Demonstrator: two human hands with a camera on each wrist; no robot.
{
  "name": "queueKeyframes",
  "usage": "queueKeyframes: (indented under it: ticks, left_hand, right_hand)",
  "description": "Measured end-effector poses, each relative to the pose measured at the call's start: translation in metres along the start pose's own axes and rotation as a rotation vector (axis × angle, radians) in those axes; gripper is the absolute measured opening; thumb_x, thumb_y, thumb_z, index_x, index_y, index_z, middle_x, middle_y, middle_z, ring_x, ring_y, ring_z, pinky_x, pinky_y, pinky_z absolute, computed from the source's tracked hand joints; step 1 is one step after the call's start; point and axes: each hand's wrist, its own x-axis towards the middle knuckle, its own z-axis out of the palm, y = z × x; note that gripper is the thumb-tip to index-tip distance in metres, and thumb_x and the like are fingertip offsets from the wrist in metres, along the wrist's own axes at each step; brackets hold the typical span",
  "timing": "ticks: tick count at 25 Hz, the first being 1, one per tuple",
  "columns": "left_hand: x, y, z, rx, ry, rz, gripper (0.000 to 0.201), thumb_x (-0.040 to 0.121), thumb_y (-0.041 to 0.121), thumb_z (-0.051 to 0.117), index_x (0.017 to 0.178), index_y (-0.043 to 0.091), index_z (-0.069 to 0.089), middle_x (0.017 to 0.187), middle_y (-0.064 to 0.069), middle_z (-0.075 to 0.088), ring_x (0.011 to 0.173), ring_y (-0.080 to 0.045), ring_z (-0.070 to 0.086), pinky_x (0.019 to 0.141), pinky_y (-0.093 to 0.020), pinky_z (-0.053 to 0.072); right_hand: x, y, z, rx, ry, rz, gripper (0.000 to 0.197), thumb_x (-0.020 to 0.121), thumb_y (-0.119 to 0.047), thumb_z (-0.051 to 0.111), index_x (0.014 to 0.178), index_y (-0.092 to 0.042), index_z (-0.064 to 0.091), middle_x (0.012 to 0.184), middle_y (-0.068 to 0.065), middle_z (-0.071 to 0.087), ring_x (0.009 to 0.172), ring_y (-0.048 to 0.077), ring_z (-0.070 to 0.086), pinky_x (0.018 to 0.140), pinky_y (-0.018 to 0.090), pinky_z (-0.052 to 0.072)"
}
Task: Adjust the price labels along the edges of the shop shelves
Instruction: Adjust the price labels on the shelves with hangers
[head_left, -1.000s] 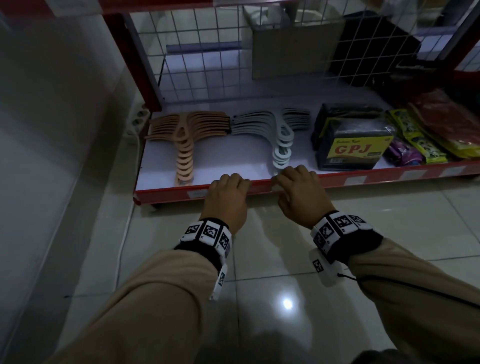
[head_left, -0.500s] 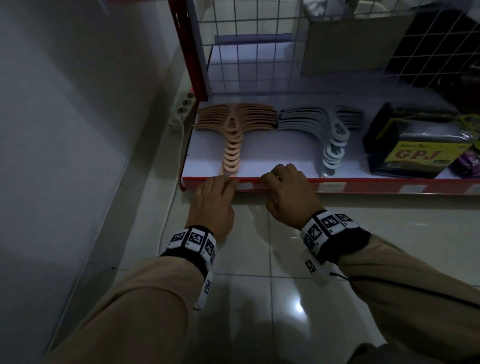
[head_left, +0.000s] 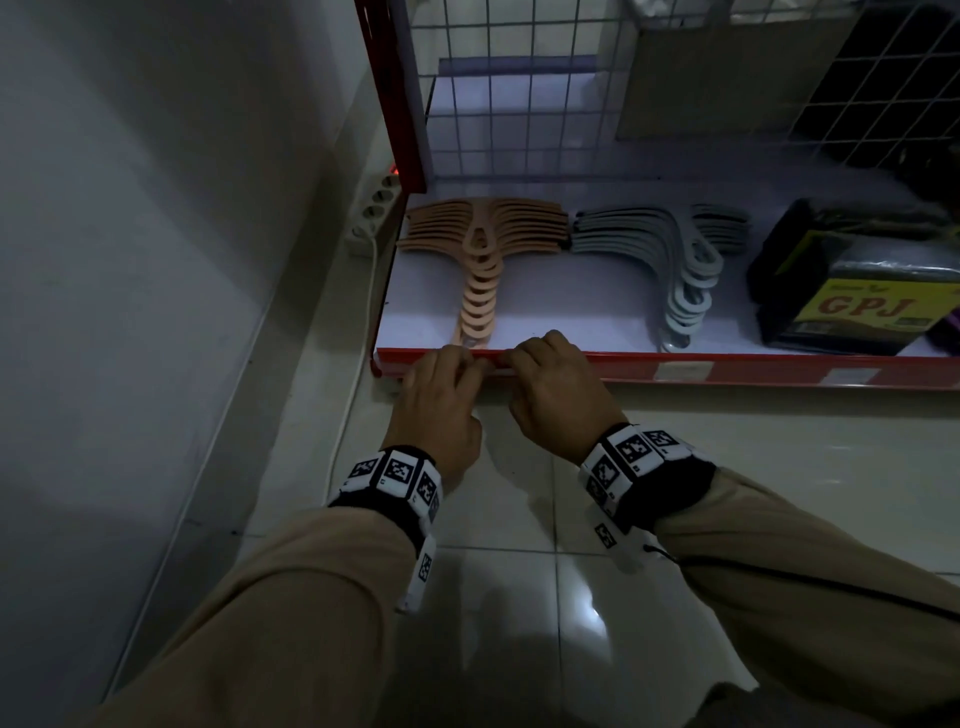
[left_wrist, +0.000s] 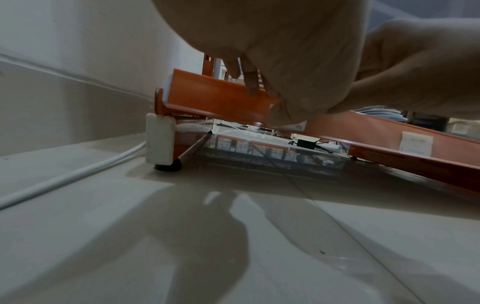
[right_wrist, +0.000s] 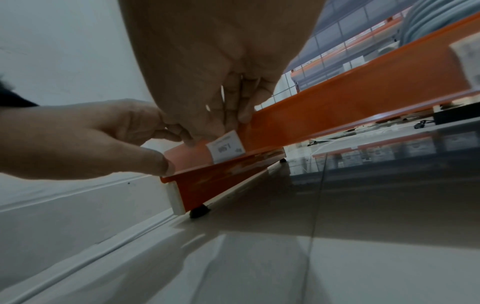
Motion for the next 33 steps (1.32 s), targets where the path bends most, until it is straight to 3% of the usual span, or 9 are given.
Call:
queueKeyframes:
  ticks: [7,12,14,17,19,23,26,30,33]
  left_hand:
    - [0.01,-0.002,-0.006,-0.059,-0.087,-0.074,0.049,0.08,0.011,0.059,0.128,0.014,0.049,0.12,-0.007,0.047,0.109,-0.025,0.042,0.094,-0.036,0.037]
    - [0.017,-0.007,-0.007,-0.302,0.042,-0.139,0.033,0.096,0.025,0.049,0.125,0.009,0.053,0.11,-0.009,0.058,0.103,-0.025,0.049,0.09,-0.039,0.04]
    - [0.018,-0.006,-0.006,-0.371,0.08,-0.158,0.033,0.098,0.029,0.046,0.123,0.009,0.055,0.108,-0.009,0.06,0.1,-0.024,0.051,0.087,-0.039,0.041]
    - [0.017,-0.007,-0.005,-0.407,0.096,-0.155,0.031,0.097,0.034,0.048,0.116,0.011,0.058,0.108,-0.007,0.06,0.099,-0.021,0.051,0.085,-0.037,0.043]
    - [0.017,-0.008,-0.004,-0.351,0.072,-0.147,0.029,0.096,0.032,0.05,0.112,0.01,0.059,0.107,-0.009,0.058,0.098,-0.023,0.05,0.084,-0.037,0.043]
    - [0.019,-0.009,-0.003,-0.299,0.053,-0.122,0.024,0.095,0.027,0.053,0.104,0.007,0.062,0.105,-0.011,0.055,0.097,-0.025,0.048,0.083,-0.039,0.043]
    - [0.019,-0.01,-0.004,-0.329,0.047,-0.114,0.024,0.094,0.028,0.055,0.105,0.009,0.063,0.105,-0.009,0.056,0.098,-0.024,0.049,0.084,-0.038,0.043]
    - [0.018,-0.009,-0.006,-0.336,0.08,-0.101,0.022,0.094,0.025,0.055,0.104,0.007,0.063,0.101,-0.01,0.057,0.095,-0.025,0.049,0.081,-0.038,0.042]
    - [0.02,-0.011,-0.007,-0.266,0.037,-0.072,0.021,0.095,0.022,0.052,0.105,0.006,0.063,0.103,-0.012,0.057,0.096,-0.027,0.048,0.082,-0.04,0.041]
  right_hand:
    - [0.016,0.001,-0.003,0.005,-0.07,0.091,0.021,0.084,-0.008,0.055,0.103,-0.006,0.064,0.1,0.014,0.057,0.091,0.031,0.051,0.075,0.04,0.045]
    - [0.018,0.008,-0.013,0.564,0.182,0.385,0.005,0.083,-0.009,0.067,0.087,-0.01,0.068,0.08,0.003,0.069,0.076,0.015,0.064,0.072,0.025,0.05]
    - [0.018,0.004,-0.013,0.846,0.212,0.536,0.011,0.079,-0.006,0.072,0.088,-0.004,0.067,0.075,0.003,0.068,0.071,0.009,0.065,0.069,0.021,0.051]
    - [0.017,-0.002,-0.008,1.112,0.177,0.654,0.018,0.077,-0.001,0.073,0.094,0.0,0.065,0.081,0.016,0.072,0.077,0.017,0.067,0.076,0.033,0.053]
    - [0.016,-0.004,-0.005,1.123,0.152,0.632,0.019,0.078,0.0,0.072,0.095,-0.001,0.065,0.086,0.017,0.072,0.079,0.02,0.067,0.077,0.034,0.054]
    - [0.015,-0.002,-0.008,0.8,0.184,0.443,0.02,0.079,-0.007,0.07,0.098,-0.011,0.064,0.082,0.001,0.068,0.075,0.009,0.065,0.067,0.017,0.053]
    - [0.015,0.002,-0.01,0.682,0.186,0.338,0.025,0.079,-0.009,0.069,0.103,-0.013,0.062,0.082,0.0,0.068,0.074,0.01,0.064,0.067,0.02,0.051]
    - [0.014,0.0,-0.007,0.766,0.154,0.382,0.021,0.08,-0.011,0.07,0.1,-0.015,0.063,0.084,-0.003,0.068,0.071,0.003,0.063,0.065,0.017,0.051]
    - [0.012,-0.002,-0.009,0.595,0.178,0.223,0.029,0.082,-0.015,0.066,0.111,-0.016,0.059,0.09,-0.003,0.065,0.08,0.01,0.058,0.069,0.022,0.047]
